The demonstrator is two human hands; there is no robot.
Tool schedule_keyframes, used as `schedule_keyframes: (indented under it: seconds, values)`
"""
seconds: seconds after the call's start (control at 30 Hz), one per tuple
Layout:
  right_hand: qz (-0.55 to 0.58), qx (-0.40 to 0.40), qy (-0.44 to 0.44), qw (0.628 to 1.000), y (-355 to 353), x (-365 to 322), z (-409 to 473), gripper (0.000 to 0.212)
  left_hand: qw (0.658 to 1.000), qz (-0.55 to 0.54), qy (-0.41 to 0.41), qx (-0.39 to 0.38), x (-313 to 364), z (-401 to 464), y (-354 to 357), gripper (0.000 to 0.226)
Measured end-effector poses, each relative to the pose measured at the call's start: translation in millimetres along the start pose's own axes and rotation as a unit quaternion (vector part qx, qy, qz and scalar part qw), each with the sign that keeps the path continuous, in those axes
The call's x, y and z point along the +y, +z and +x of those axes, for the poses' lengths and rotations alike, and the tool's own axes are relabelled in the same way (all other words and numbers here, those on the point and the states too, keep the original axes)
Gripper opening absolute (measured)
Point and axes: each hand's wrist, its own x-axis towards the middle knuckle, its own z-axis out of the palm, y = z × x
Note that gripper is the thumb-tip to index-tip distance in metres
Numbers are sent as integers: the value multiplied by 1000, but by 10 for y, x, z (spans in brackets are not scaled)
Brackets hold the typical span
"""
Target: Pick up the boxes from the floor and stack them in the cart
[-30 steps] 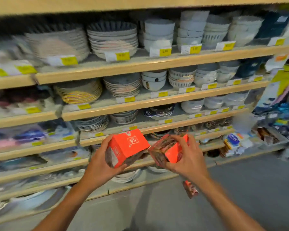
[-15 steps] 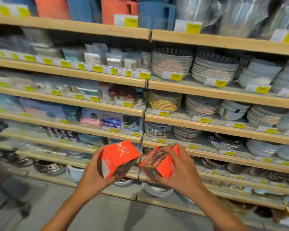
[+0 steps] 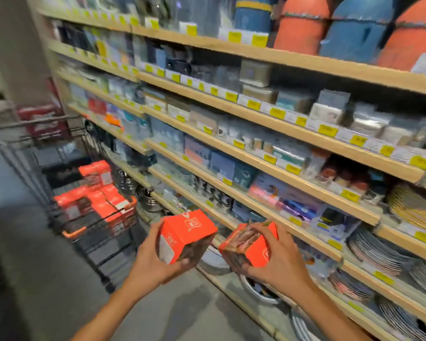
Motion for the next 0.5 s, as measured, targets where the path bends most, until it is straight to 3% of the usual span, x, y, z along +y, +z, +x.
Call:
schedule_keyframes:
  seconds: [0.27,0.5]
  values:
    - [32,-68,-124,989,779,-815,1138,96,982,73,-53,163,-347,-18,-953,100]
    - [73,-86,-232,966,1301,-1251,2177,91,955,106,-105,255,-600,220,-1341,96]
